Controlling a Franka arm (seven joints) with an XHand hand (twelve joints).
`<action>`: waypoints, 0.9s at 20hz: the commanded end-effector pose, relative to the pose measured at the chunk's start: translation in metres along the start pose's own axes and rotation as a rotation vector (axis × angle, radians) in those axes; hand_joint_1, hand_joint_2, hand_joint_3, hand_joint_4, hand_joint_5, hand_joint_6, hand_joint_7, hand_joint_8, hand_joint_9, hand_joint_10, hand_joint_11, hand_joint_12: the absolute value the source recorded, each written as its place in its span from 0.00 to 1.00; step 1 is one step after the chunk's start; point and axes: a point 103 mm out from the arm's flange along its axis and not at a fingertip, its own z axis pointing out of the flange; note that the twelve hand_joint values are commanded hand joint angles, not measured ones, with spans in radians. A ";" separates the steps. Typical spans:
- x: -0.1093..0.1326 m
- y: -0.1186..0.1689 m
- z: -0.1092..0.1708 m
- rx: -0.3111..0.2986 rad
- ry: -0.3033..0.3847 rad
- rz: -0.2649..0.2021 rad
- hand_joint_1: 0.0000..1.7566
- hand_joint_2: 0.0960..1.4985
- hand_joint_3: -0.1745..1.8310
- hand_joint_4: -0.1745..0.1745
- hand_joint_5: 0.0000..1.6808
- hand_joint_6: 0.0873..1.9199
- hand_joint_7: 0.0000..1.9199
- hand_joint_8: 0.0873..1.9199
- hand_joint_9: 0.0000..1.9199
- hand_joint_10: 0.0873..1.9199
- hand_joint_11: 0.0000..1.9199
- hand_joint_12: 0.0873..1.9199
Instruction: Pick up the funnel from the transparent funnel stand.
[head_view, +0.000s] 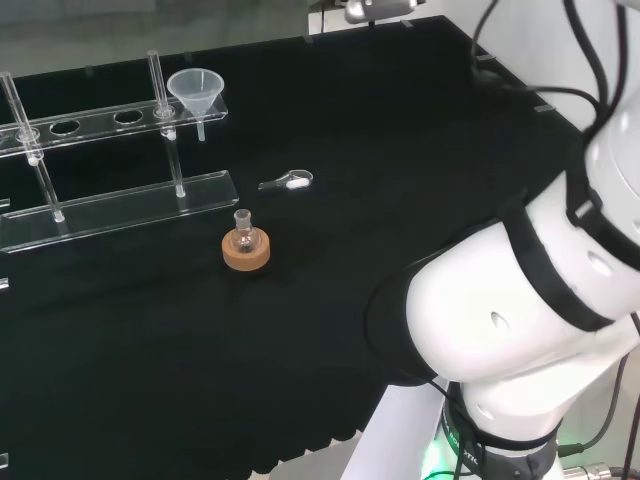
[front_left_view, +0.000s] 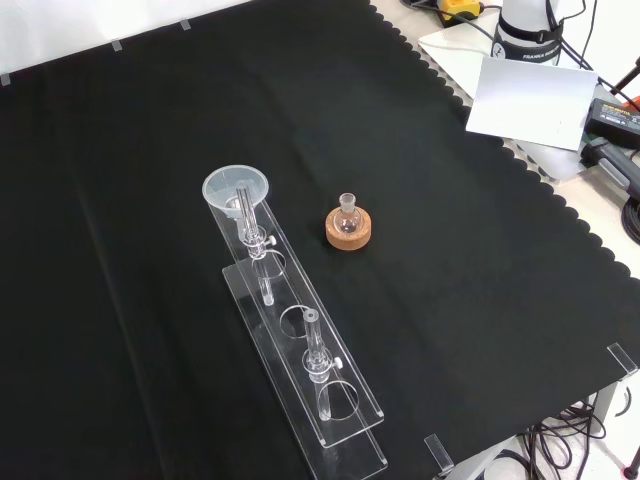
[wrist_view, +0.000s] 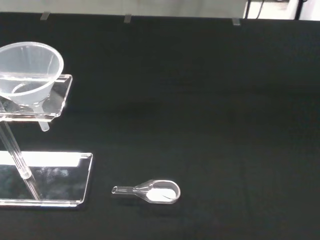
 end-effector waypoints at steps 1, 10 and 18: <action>0.053 0.073 0.025 0.017 -0.009 -0.107 0.12 0.67 0.24 0.54 0.13 0.00 0.03 0.23 0.10 0.33 0.03 0.71; 0.094 0.092 0.044 0.076 -0.054 -0.141 0.19 0.62 0.22 0.53 0.13 0.00 0.03 0.25 0.10 0.33 0.03 0.72; 0.117 0.105 0.066 0.137 -0.092 -0.150 0.21 0.60 0.22 0.52 0.12 0.00 0.02 0.26 0.10 0.34 0.03 0.73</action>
